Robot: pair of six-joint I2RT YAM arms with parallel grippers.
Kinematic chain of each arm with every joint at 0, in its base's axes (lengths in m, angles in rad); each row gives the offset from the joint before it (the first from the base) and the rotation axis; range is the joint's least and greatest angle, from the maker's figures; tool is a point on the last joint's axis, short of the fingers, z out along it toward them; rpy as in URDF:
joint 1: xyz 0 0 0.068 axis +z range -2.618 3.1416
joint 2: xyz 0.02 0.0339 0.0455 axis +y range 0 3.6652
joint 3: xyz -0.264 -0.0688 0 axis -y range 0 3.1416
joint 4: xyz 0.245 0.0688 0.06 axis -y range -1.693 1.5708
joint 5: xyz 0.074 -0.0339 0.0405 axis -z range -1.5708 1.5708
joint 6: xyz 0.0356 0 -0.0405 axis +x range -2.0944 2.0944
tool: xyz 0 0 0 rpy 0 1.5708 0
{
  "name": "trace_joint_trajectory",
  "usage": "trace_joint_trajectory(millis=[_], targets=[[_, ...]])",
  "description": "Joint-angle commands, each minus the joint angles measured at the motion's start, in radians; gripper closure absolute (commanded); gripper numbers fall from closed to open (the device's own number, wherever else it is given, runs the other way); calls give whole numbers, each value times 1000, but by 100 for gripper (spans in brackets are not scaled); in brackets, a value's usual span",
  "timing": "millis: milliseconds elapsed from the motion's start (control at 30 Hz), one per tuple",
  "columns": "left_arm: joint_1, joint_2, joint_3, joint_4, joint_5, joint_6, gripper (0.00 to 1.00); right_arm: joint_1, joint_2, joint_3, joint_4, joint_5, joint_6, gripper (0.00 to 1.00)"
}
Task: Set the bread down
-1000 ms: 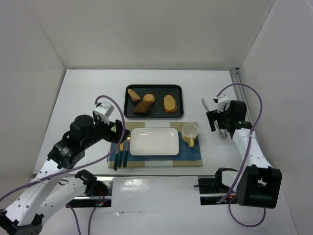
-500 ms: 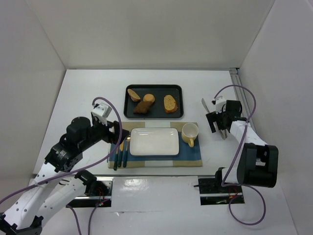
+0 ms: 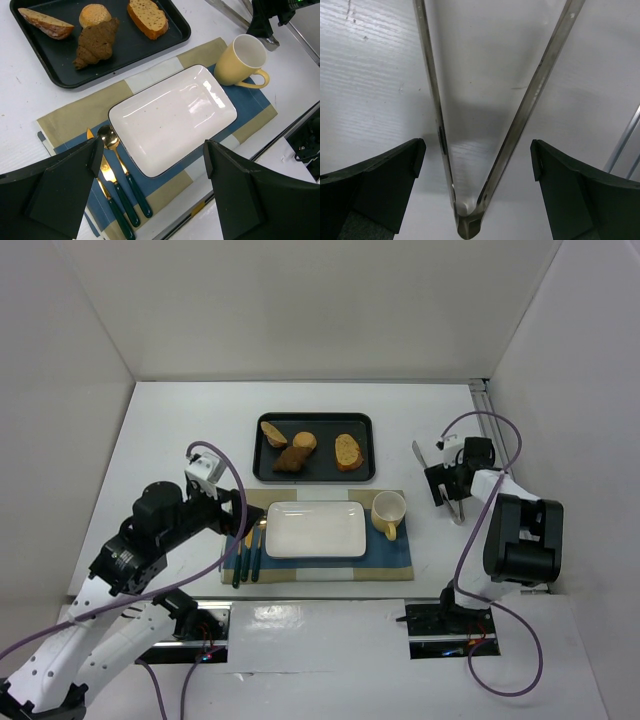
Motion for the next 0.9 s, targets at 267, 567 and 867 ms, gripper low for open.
trace_joint_trajectory(millis=[267, 567, 867], targets=[[1, -27, -2, 34, 18, 7, 0, -17, 118, 106, 8, -21, -7, 0], [1, -69, -2, 34, 36, 7, 0, -17, 198, 126, -2, -21, -17, 0], [1, -89, -2, 43, 45, 7, 0, -17, 239, 126, -41, -21, -26, 1]])
